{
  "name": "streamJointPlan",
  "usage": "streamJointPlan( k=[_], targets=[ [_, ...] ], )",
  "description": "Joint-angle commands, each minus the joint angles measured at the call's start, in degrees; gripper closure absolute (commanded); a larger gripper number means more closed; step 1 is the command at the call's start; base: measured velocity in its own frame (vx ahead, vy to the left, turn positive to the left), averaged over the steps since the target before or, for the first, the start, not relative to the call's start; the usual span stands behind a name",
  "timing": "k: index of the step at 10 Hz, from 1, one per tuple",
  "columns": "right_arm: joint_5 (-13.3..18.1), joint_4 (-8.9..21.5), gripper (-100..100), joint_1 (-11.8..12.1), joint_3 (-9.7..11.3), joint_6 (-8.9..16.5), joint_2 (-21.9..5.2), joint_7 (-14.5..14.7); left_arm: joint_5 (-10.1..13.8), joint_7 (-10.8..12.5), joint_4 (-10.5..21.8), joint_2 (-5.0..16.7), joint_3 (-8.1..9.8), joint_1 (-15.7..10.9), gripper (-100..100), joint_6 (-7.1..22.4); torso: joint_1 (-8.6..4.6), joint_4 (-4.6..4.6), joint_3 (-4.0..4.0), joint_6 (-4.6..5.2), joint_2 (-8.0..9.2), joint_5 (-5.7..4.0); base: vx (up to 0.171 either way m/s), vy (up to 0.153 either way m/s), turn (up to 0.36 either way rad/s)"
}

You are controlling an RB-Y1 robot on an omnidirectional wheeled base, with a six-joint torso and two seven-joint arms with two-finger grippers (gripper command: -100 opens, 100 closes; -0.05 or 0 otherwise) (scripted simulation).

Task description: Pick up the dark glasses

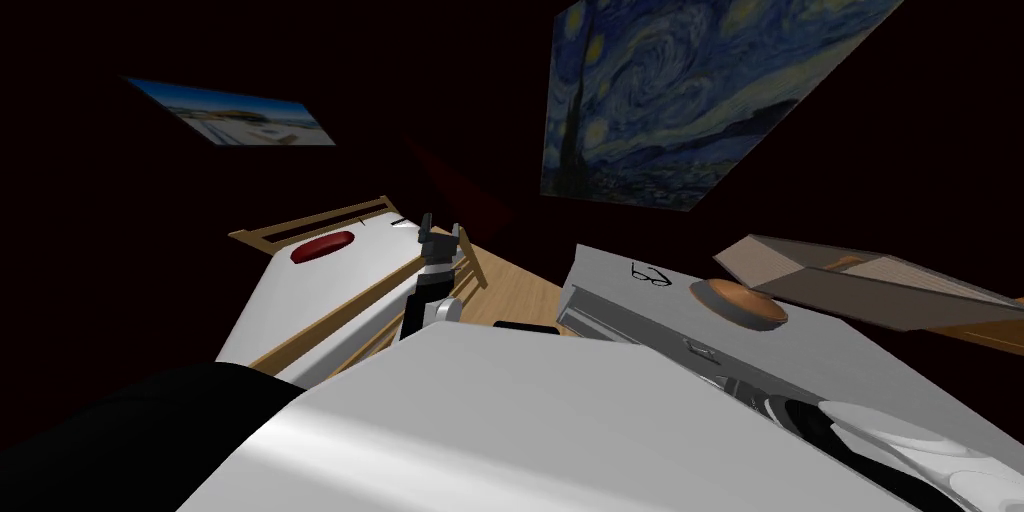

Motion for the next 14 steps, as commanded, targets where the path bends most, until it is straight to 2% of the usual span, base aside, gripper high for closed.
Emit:
streamJointPlan(
  k=[1,2,3,4,5,6,7,10,12,13,14],
  targets=[
    [2.36,1.01,-100,-1.58,2.86,0.70,-2.86,-0.41,0.00,0.00,0.00,0.00,0.00,0.00,0,0.00,0.00,0.00,0.00,0.00,0.00,0.00,0.105,0.066,0.240],
    [2.36,4.80,-100,-1.58,2.95,0.33,-0.99,-0.41,0.00,0.00,0.00,0.00,0.00,0.01,0,0.00,0.09,-0.04,-0.12,-0.03,-0.21,0.00,0.100,0.045,0.083],
    [2.36,4.60,-100,-1.58,2.95,0.62,-2.41,-0.41,0.00,0.00,-0.01,0.00,0.01,0.01,0,0.00,0.06,-0.05,-0.11,0.07,-0.18,0.02,0.049,0.013,-0.037],
    [2.36,1.62,-100,-1.58,2.95,0.70,-2.93,-0.41,0.00,0.00,0.00,0.00,0.01,0.01,0,0.00,-0.03,-0.02,-0.03,0.08,-0.03,-0.01,0.009,-0.004,-0.019],
    [2.36,1.01,-100,-1.58,2.95,0.70,-2.93,-0.41,0.00,0.00,0.00,0.00,0.01,0.00,0,0.00,-0.10,0.01,0.05,0.06,0.11,-0.05,-0.009,-0.008,0.013],
    [3.75,3.02,-100,-2.99,4.37,0.21,-4.12,-0.15,0.00,0.00,0.00,0.00,0.01,0.00,0,0.00,-0.14,0.03,0.10,0.07,0.20,-0.06,0.051,0.015,0.154],
    [3.75,3.02,-100,-2.99,4.37,0.21,-4.12,-0.15,0.00,0.00,0.00,0.00,0.00,0.00,0,0.00,-0.08,0.01,0.02,0.00,0.03,-0.04,0.076,0.026,0.094],
    [7.15,7.28,-100,-6.90,7.62,-1.01,-6.43,0.46,0.00,0.00,0.00,0.00,0.01,0.01,0,0.00,-0.07,-0.09,-0.23,-0.02,-0.40,-0.02,0.158,0.004,0.206],
    [7.15,7.28,-100,-6.90,7.62,-1.01,-6.43,0.46,0.00,0.00,-0.01,0.01,0.01,0.02,0,-0.01,-0.20,-0.12,-0.28,0.06,-0.45,-0.06,0.107,-0.021,0.021],
    [8.67,8.75,-100,-9.02,8.91,-1.55,-6.93,0.72,0.00,0.00,-0.01,0.00,0.01,0.01,0,0.00,-0.13,-0.06,-0.11,0.08,-0.15,-0.06,0.139,-0.009,0.260],
    [8.67,8.75,-100,-9.02,8.91,-1.55,-6.93,0.72,0.00,0.00,0.00,0.01,0.00,0.01,0,0.00,-0.13,-0.07,-0.20,-0.05,-0.35,-0.05,0.168,-0.026,0.162]
  ],
)
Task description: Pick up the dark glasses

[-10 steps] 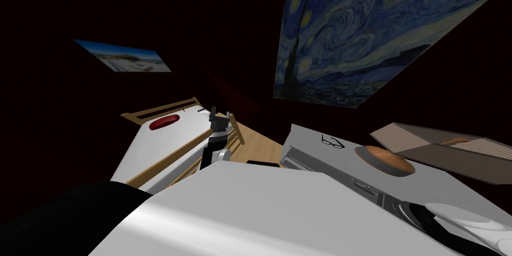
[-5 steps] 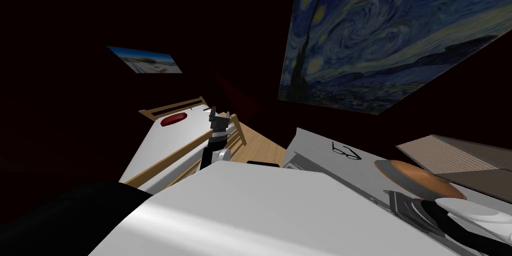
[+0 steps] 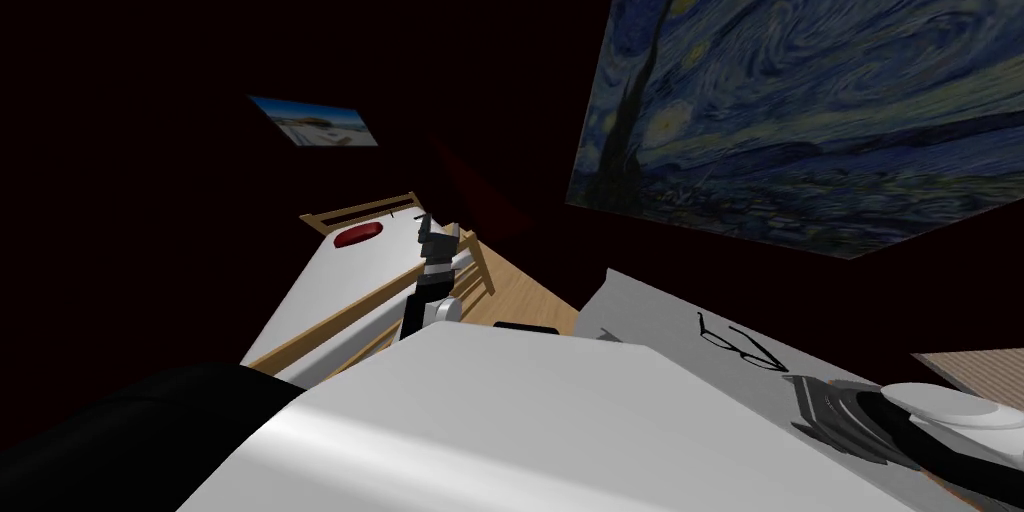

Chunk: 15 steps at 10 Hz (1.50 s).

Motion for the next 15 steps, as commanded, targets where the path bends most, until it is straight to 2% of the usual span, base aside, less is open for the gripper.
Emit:
streamJointPlan(
  k=[1,3,4,5,6,7,8,9,13,14,15],
  targets=[
    [1.23,-0.59,-100,-1.45,1.18,0.36,-0.72,-0.72,0.00,0.00,0.00,0.00,0.00,0.00,0,0.00,0.00,0.00,0.00,0.00,0.00,0.00,0.208,-0.032,0.157],
    [1.28,-0.82,-100,-1.48,1.26,0.45,-0.69,-0.87,0.00,0.00,0.00,0.00,0.00,0.00,0,0.00,-0.14,-0.04,-0.08,-0.02,-0.13,-0.03,0.130,-0.055,0.094],
    [1.32,-0.87,0,-1.55,1.29,0.50,-0.72,-0.92,0.00,0.00,0.00,0.00,0.00,0.00,0,0.00,-0.05,0.03,0.10,0.04,0.21,-0.03,0.016,-0.007,0.000],
    [1.38,-0.27,-100,-1.01,0.95,1.70,0.94,-0.78,0.00,0.00,0.00,0.00,0.00,-0.01,0,0.00,0.06,0.09,0.26,0.05,0.46,0.00,0.017,-0.045,0.031],
    [1.38,-0.27,-100,-1.01,0.95,1.70,0.94,-0.78,0.00,0.00,0.00,0.00,0.00,-0.01,0,0.00,-0.04,0.11,0.31,0.05,0.54,-0.03,0.008,-0.054,0.023],
    [1.43,0.32,-100,-0.47,0.62,2.90,2.59,-0.64,0.00,0.00,0.00,0.00,0.00,-0.01,0,0.00,-0.08,0.13,0.34,0.06,0.60,-0.03,0.008,-0.069,0.041],
    [1.39,-1.08,-100,-0.35,0.90,2.61,1.22,-1.04,0.00,0.00,0.00,0.00,0.00,-0.02,0,0.00,-0.14,0.13,0.36,0.06,0.62,-0.05,0.005,-0.035,0.014],
    [1.40,-1.17,100,-0.28,0.89,2.92,1.28,-1.15,0.00,0.00,0.00,0.00,0.00,-0.01,0,0.00,-0.04,0.14,0.36,0.07,0.64,-0.02,0.001,-0.006,-0.001],
    [1.30,-1.19,100,-0.31,0.81,2.80,1.28,-1.28,0.00,0.00,0.00,-0.01,0.00,-0.02,0,0.00,-0.01,0.09,0.31,0.00,0.59,-0.05,0.000,0.000,-0.003],
    [1.31,-1.18,0,-0.30,0.82,2.79,1.29,-1.28,0.00,0.00,0.00,-0.01,0.00,-0.02,0,0.00,-0.02,0.09,0.31,-0.01,0.58,-0.05,0.000,0.000,0.000],
    [1.34,-0.63,100,-1.34,1.15,0.98,-0.05,-0.86,0.00,0.00,0.00,-0.01,0.00,-0.02,0,0.00,-0.02,0.09,0.31,-0.01,0.58,-0.05,-0.017,0.064,-0.041]
  ],
)
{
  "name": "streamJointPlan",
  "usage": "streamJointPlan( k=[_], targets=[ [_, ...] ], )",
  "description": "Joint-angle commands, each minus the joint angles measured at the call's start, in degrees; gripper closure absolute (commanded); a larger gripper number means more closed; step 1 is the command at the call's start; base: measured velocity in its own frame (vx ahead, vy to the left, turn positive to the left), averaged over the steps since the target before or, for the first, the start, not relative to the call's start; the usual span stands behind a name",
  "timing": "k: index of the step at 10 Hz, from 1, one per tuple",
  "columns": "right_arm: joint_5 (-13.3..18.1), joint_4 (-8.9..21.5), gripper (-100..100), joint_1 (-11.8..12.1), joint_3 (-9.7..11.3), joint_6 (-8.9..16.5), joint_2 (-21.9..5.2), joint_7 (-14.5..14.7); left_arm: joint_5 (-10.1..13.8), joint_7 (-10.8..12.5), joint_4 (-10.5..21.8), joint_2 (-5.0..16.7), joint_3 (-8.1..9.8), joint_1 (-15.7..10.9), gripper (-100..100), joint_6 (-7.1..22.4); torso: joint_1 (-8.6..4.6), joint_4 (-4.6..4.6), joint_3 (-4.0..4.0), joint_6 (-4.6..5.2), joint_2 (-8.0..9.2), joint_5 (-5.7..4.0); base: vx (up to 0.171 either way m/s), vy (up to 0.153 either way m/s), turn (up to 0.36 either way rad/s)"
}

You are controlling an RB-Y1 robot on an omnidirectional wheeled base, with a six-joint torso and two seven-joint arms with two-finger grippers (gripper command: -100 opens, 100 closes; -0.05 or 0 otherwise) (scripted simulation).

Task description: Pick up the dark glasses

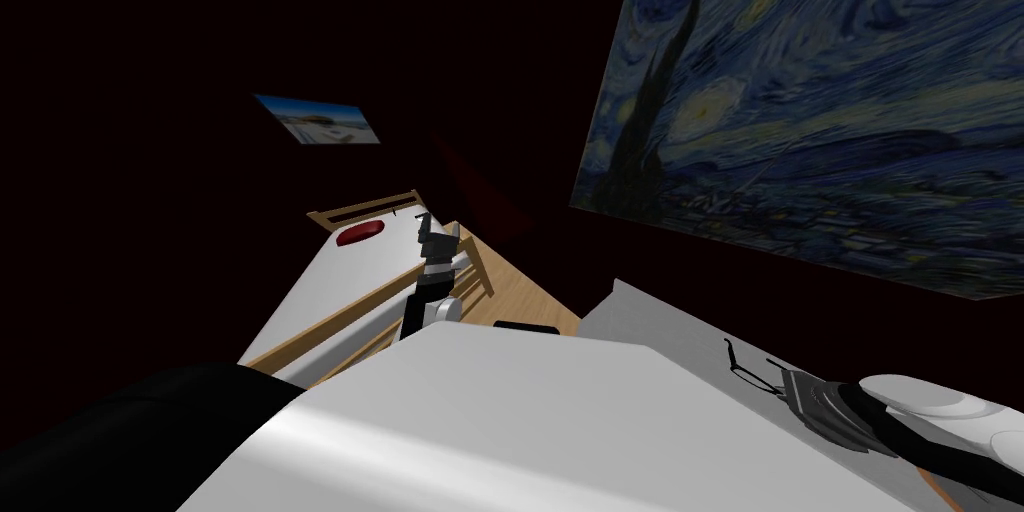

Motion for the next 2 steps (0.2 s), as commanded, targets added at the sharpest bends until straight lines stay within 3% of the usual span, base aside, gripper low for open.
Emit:
streamJointPlan(
  k=[1,2],
  targets=[
    [0.00,0.00,100,0.00,0.00,0.00,0.00,0.00,0.00,0.00,0.00,0.00,0.00,0.00,0,0.00,0.00,0.00,0.00,0.00,0.00,0.00,-0.010,0.039,-0.015],
    [0.03,0.05,0,-0.09,0.05,-0.24,-0.15,0.00,0.00,0.00,0.00,0.00,0.00,0.00,0,0.00,-0.04,0.00,0.01,0.00,0.01,-0.03,-0.001,0.006,0.000]
  ],
)
